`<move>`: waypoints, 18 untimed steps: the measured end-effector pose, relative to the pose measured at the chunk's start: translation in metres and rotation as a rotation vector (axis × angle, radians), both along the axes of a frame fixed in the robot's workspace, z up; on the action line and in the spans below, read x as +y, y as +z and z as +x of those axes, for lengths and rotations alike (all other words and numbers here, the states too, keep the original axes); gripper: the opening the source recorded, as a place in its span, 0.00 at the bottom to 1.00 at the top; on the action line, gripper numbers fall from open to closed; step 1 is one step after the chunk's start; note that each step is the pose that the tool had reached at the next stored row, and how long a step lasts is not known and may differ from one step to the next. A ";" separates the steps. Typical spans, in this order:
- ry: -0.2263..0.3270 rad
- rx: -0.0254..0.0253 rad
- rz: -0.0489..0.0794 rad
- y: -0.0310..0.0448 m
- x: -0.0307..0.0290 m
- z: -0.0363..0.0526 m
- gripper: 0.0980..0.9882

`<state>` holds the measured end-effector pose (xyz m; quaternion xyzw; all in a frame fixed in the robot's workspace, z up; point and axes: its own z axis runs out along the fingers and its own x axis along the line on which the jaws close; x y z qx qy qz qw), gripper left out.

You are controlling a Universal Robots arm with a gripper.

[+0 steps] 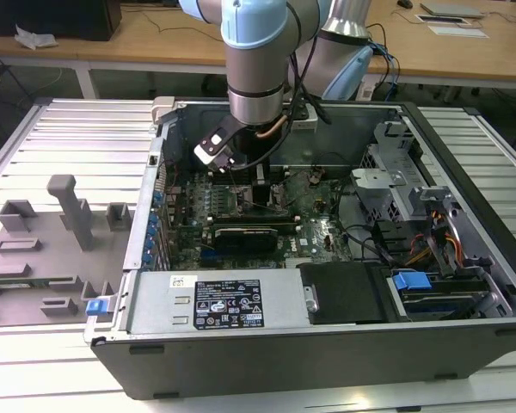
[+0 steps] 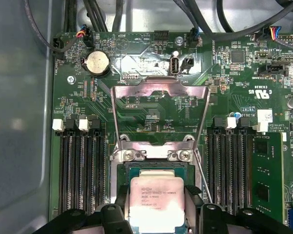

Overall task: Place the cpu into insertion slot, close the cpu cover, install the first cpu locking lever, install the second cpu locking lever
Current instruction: 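Place the cpu into insertion slot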

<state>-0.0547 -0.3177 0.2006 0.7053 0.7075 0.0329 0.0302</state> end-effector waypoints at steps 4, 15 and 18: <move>0.000 0.0000 0.000 -0.0002 0.0000 0.0000 0.58; 0.000 0.0000 0.000 0.0206 0.0001 0.0000 0.58; 0.000 0.0000 0.000 0.0256 0.0001 0.0000 0.58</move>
